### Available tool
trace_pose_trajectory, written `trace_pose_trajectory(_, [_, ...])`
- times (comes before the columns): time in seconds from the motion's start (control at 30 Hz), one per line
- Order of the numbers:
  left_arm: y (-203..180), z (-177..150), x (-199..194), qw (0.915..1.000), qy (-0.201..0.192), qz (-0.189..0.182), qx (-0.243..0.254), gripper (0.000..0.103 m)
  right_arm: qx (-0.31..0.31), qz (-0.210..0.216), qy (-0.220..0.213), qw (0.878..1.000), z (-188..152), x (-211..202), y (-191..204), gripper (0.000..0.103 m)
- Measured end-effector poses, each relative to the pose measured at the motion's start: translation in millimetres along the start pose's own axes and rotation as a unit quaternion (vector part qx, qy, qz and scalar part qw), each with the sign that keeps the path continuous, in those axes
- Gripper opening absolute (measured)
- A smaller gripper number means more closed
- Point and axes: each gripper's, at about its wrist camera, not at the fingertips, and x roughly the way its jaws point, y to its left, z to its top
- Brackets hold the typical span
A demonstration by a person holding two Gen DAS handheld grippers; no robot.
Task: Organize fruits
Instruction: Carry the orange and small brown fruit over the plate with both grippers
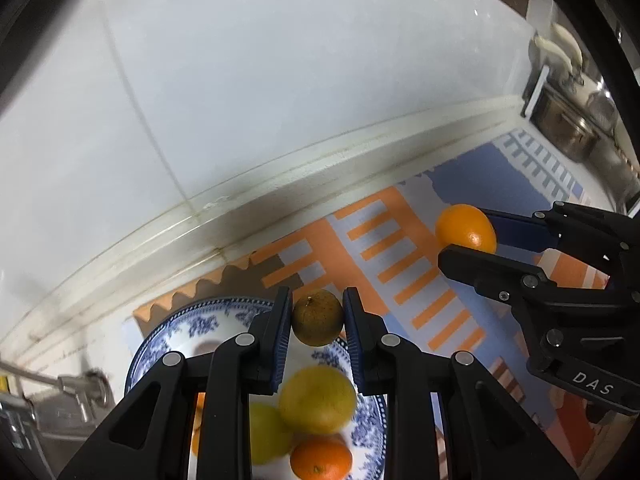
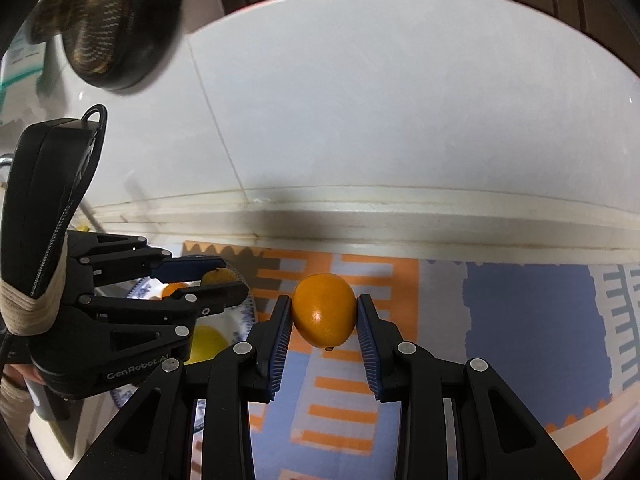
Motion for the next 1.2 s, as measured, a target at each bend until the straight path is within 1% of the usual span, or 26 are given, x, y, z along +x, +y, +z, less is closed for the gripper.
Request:
trace_pose_trajectory(0.2, [2.3, -12.7, -28.4, 0.9992, -0.029, 0.012, -0.023, 0.026, -0.019, 0.009, -0.021, 1.0, 3.9, -14.8, 15.0, 0.034])
trace_pose_trajectory(0.4, [14.3, -29.0, -61.1, 0.9968, -0.054, 0.035, -0.048, 0.026, -0.043, 0.026, -0.04, 0.998, 7.0, -31.1, 35.2, 0.034])
trace_pose_trajectory(0.57, [30.2, -44.2, -81.6, 0.9935, -0.066, 0.058, -0.073, 0.026, -0.071, 0.044, -0.045, 0.995, 9.7, -32.8, 56.7, 0.034])
trace_pose_trajectory(0.73, [41.9, -57.4, -93.4, 0.9896, -0.075, 0.083, -0.09, 0.026, -0.098, 0.066, -0.045, 0.992, 11.1, -27.8, 77.4, 0.034])
trace_pose_trajectory(0.87, [50.5, -66.7, -93.8, 0.9869, -0.073, 0.093, -0.109, 0.026, -0.121, 0.082, -0.038, 0.988, 11.6, -19.7, 93.6, 0.034])
trace_pose_trajectory(1.0, [59.5, -76.2, -85.3, 0.9844, -0.061, 0.099, -0.131, 0.026, -0.137, 0.09, -0.025, 0.986, 10.1, -8.0, 104.1, 0.034])
trace_pose_trajectory(1.2, [63.6, -88.3, -64.4, 0.9843, -0.033, 0.09, -0.148, 0.026, -0.143, 0.09, 0.008, 0.986, 6.6, 20.8, 108.2, 0.034])
